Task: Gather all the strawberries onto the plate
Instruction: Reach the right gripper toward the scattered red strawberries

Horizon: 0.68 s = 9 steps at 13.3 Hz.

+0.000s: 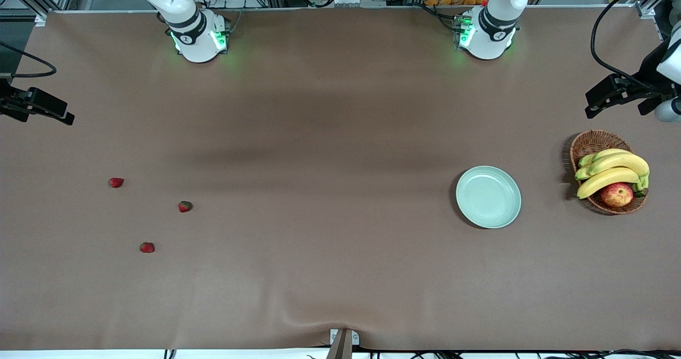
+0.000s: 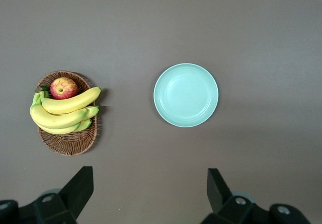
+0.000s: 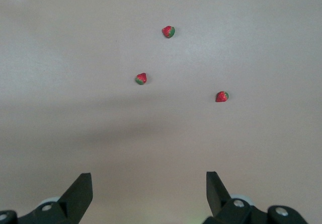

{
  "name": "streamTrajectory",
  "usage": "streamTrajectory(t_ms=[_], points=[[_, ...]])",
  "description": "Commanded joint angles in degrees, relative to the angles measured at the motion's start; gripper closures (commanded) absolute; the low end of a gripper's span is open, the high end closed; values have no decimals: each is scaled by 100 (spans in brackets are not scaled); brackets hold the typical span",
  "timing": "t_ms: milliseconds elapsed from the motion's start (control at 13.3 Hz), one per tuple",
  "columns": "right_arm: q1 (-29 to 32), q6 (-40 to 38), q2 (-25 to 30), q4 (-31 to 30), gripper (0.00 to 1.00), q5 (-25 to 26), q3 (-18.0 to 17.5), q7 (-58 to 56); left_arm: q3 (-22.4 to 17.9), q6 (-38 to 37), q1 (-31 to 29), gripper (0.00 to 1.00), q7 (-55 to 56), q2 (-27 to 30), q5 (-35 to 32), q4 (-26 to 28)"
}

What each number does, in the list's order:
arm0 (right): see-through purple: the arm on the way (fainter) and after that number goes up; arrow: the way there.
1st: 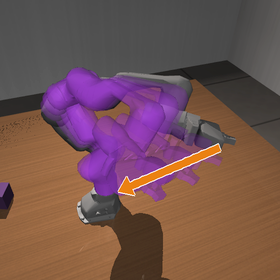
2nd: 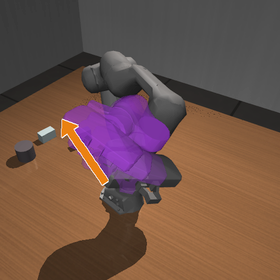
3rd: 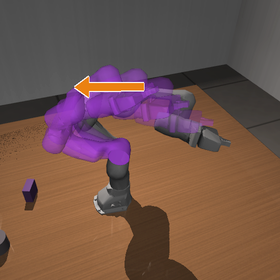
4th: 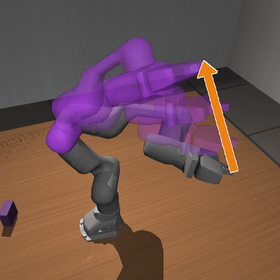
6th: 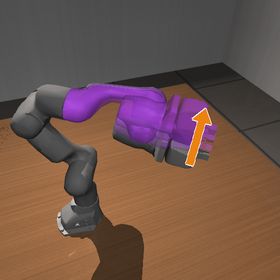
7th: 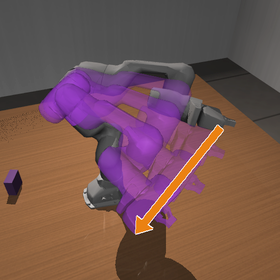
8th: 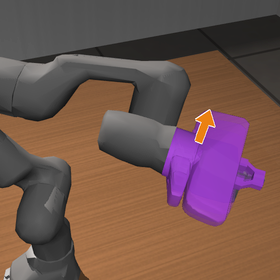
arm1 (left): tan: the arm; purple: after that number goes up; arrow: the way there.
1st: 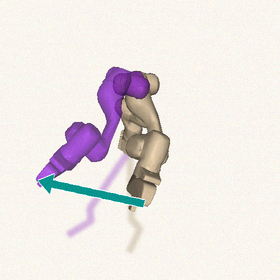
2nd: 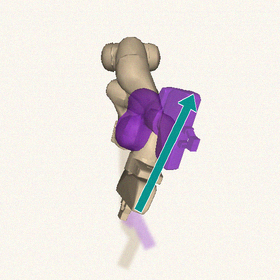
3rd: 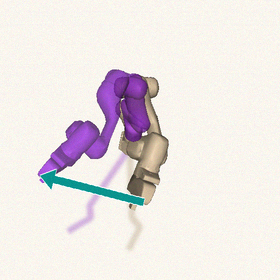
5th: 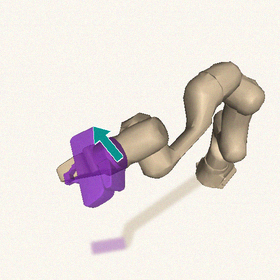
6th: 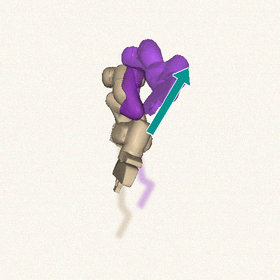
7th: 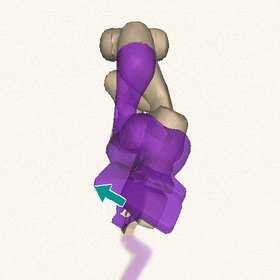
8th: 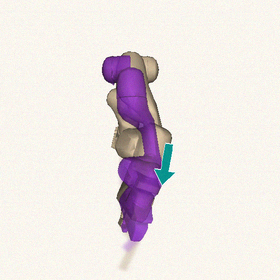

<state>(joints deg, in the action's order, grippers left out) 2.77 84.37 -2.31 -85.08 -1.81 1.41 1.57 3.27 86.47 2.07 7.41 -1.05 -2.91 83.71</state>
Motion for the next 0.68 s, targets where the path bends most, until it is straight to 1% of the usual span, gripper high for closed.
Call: streamTrajectory(t_ms=[0, 301, 602], points=[[39, -26, -32, 79, 0, 32, -36, 54, -107, -147, 135, 0, -108, 70, 27, 14], [39, -26, -32, 79, 0, 32, -36, 54, -90, -175, 92, 0, -99, -105, 45, -152], [39, -26, -32, 79, 0, 32, -36, 54, -46, -210, 66, 0, -134, -36, 106, -83]])
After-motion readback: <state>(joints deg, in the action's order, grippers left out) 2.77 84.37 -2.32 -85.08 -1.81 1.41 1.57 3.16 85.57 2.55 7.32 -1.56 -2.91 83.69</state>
